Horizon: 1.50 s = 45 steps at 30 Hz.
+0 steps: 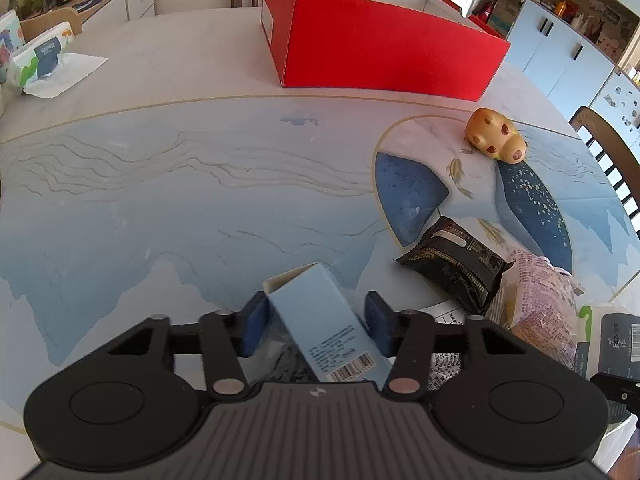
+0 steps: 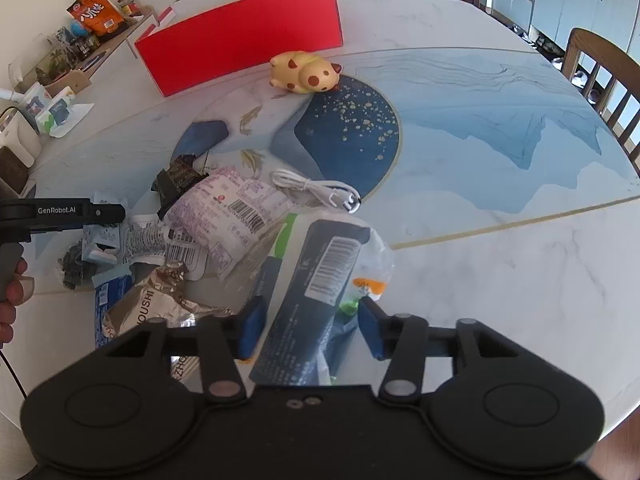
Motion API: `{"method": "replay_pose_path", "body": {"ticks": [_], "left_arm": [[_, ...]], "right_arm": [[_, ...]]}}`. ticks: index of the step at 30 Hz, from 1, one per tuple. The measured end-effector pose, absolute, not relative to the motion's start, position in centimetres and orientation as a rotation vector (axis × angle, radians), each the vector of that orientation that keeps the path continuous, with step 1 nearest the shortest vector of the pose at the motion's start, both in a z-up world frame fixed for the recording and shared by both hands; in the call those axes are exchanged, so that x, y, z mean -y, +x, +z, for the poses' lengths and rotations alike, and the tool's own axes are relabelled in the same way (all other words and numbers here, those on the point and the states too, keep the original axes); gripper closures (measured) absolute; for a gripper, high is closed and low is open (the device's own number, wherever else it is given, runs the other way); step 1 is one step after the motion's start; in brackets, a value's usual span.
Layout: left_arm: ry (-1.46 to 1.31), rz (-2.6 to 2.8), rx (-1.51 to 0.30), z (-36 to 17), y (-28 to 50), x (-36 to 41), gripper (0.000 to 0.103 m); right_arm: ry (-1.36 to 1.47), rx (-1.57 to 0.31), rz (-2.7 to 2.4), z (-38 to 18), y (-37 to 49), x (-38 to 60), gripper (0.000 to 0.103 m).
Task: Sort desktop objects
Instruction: 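Grasp the light-blue carton with left tool while right tool grasps the white-grey pack, then carry the carton and the pack with both tools over the red box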
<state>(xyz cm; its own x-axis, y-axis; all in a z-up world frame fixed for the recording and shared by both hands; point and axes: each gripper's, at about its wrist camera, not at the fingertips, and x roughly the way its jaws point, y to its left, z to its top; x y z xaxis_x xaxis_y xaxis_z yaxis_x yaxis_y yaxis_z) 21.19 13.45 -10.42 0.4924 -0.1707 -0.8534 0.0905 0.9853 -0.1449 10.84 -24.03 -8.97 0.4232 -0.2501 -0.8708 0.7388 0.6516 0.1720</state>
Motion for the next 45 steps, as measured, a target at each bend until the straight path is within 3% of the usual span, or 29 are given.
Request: {"method": "replay_pose_path", "body": {"ticks": [5,9,30,45], "left_arm": [[-0.120,-0.172,-1.040,-10.5,21.2,-14.1,0.062],[-0.151,-0.184,-1.034,-10.7,21.2,-14.7,0.068],[-0.288,-0.229,-1.039,-9.7,20.9,-17.3,0.073],[-0.357,-0.219,-0.975,-4.9,21.7,-17.0,0.073]], "right_arm": [[0.638,-0.931,-0.715,-8.7,10.8,24.0,0.080],[0.636,-0.915,-0.737,-8.1,10.8,24.1,0.086],[0.666,-0.790,-0.923,-3.4,10.7,25.9,0.089],[0.590,-0.744,-0.772,0.1,14.3,30.5,0.089]]}}
